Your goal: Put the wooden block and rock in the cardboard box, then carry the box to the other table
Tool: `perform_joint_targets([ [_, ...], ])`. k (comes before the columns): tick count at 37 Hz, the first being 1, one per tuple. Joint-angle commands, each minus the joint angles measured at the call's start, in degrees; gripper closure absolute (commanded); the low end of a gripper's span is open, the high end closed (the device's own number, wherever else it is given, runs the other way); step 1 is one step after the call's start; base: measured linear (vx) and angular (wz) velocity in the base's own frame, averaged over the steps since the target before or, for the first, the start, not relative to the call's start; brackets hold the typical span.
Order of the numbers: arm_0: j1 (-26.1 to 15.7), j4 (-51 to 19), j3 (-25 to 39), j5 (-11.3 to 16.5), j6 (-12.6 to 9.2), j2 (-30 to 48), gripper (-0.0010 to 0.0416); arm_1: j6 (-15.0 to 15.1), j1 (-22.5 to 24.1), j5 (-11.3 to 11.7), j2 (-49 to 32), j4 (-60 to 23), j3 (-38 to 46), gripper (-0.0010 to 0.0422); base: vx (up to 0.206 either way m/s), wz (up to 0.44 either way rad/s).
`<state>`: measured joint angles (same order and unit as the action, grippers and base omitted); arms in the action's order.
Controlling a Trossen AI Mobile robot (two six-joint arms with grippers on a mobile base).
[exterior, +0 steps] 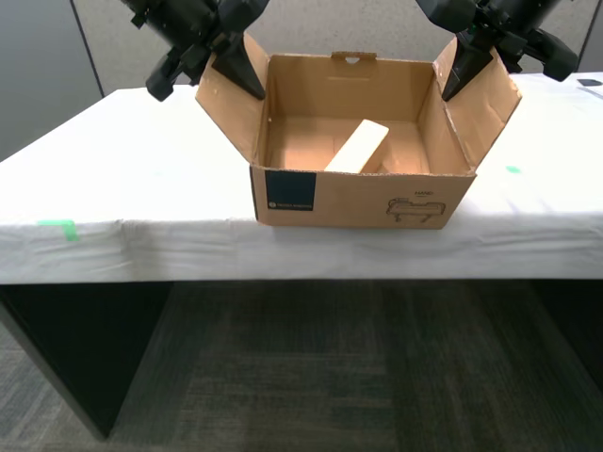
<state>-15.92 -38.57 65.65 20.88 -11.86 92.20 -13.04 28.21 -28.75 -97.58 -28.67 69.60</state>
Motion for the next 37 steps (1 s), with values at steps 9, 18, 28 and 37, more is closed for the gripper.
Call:
perform_joint_targets([
  [9, -0.37, 0.72, 0.07, 1.55, -0.55, -0.09, 0.0407, 0.63, 0.68, -1.68, 0.11, -0.07, 0.66, 0.0413, 0.174, -0.096],
  [18, -0.37, 1.49, 0.07, 1.51, -0.13, 0.04, 0.0407, 0.72, 0.74, 1.53, 0.11, 0.04, 0.76, 0.0413, 0.173, -0.081],
  [28, -0.42, 1.51, 0.07, 1.53, -0.22, 0.04, 0.0407, 1.01, 0.74, 2.43, 0.11, -0.07, 0.72, 0.0413, 0.173, -0.05],
  [37, -0.42, 1.75, 0.07, 1.55, 0.2, 0.11, 0.0407, -0.96, 0.76, 2.6, 0.11, -0.15, 0.72, 0.0413, 0.182, -0.034],
])
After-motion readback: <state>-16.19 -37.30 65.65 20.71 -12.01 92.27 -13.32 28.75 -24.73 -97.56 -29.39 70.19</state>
